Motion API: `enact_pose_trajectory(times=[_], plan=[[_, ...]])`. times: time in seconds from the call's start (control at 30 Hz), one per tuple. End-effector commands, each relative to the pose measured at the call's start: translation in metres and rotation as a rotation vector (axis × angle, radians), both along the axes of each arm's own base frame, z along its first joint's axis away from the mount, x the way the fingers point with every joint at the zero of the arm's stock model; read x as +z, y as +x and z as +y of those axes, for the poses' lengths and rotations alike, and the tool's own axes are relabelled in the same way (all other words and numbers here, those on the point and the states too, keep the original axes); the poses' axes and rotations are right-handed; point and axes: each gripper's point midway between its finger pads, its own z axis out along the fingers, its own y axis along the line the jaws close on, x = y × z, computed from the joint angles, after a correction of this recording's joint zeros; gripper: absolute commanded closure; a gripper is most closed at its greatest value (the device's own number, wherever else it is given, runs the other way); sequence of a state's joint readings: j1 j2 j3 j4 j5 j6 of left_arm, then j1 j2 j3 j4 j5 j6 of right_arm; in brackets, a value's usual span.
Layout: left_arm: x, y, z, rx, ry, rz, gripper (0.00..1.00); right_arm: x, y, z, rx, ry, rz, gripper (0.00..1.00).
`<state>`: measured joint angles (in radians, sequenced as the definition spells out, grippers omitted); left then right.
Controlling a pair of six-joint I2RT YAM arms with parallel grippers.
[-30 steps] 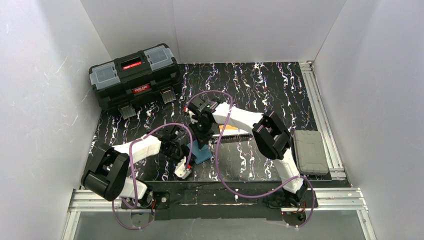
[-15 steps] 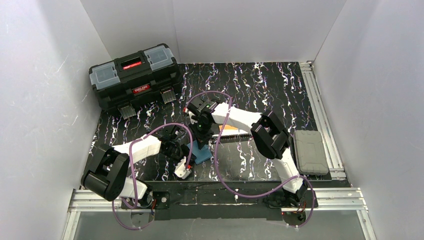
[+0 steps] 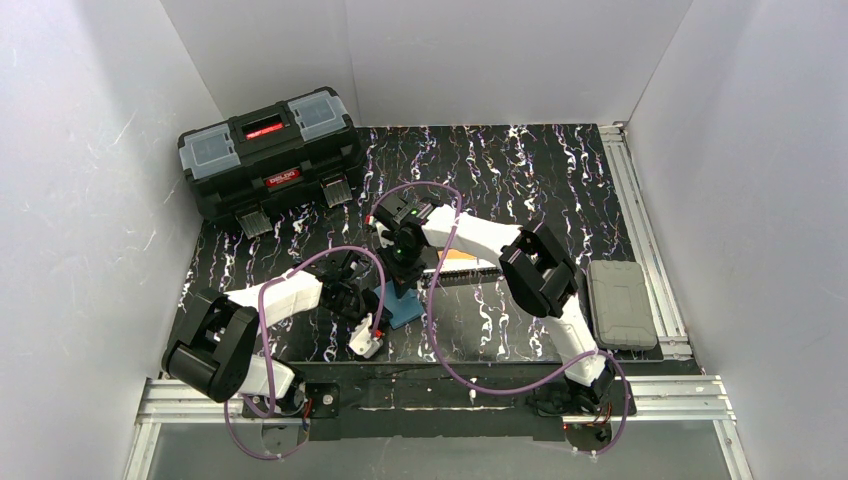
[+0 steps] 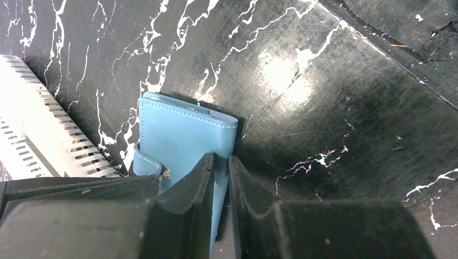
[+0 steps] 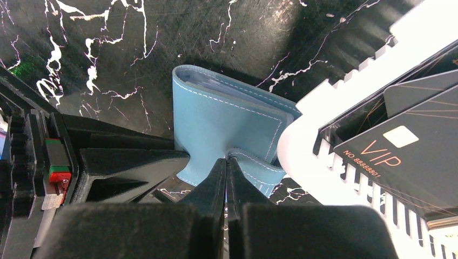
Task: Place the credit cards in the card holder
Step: Close the card holder at the center of the board.
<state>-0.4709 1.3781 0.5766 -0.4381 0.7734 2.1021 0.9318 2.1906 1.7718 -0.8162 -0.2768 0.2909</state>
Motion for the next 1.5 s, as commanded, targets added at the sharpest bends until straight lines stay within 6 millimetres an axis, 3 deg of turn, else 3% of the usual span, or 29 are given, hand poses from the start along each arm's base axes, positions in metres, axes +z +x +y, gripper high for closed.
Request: enact_pose_trajectory(times=[0.0,1.0,1.47], plan=[[-0.005,-0.016,0.003,-0.203,-0.009,-0.115,0.87,-0.007,-0.016,0.003,0.040,-0.009,0.036,0.99],[-0.005,-0.016,0.001,-0.210,-0.008,-0.116,0.88,0.011,-0.022,-0.007,0.055,0.005,0.014,0.99],[-0.005,-0.017,0.002,-0.206,-0.006,-0.112,0.88,0.021,-0.005,0.004,0.045,0.021,-0.042,0.99]])
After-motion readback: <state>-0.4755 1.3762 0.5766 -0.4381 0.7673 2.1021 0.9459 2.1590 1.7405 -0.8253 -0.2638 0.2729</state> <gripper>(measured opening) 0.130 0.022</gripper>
